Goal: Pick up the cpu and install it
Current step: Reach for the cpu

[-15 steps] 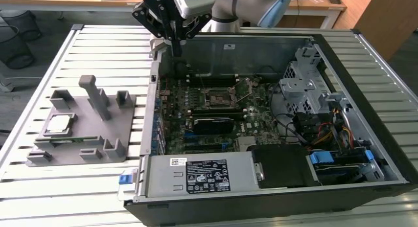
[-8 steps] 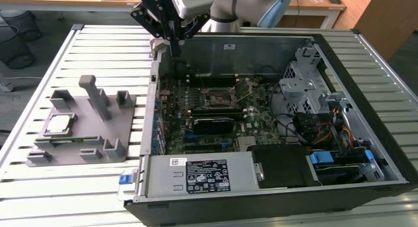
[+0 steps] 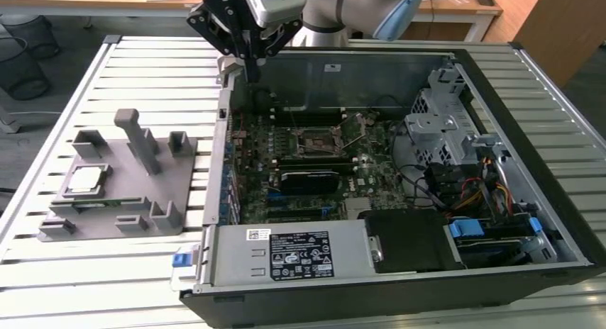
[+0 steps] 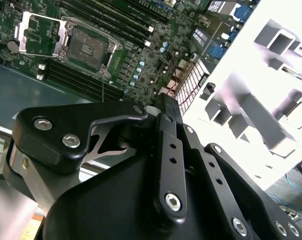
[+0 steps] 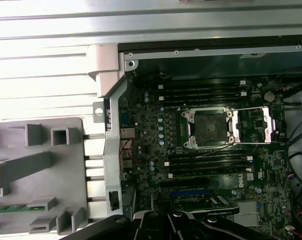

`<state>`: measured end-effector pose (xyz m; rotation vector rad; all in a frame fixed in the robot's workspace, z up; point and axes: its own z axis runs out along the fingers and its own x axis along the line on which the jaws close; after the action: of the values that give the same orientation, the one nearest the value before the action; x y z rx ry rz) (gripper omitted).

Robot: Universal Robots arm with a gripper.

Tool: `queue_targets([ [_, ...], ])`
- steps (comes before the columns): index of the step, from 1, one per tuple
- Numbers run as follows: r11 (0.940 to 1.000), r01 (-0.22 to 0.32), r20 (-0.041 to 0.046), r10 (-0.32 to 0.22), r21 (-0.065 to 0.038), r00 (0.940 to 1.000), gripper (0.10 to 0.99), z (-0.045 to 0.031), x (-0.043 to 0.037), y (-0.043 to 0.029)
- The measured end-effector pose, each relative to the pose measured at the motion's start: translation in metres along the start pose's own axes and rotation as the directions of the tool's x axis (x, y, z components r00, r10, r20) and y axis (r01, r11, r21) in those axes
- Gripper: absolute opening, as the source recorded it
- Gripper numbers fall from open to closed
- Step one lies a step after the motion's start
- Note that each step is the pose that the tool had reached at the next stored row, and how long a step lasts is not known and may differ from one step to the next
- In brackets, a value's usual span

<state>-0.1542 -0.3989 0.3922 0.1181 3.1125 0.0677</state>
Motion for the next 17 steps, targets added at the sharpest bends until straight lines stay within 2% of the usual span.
queue_targets([
  [17,1.0,0.0,0.0,0.0,0.0,1.0,0.106,0.0003,0.0069,-0.0006],
])
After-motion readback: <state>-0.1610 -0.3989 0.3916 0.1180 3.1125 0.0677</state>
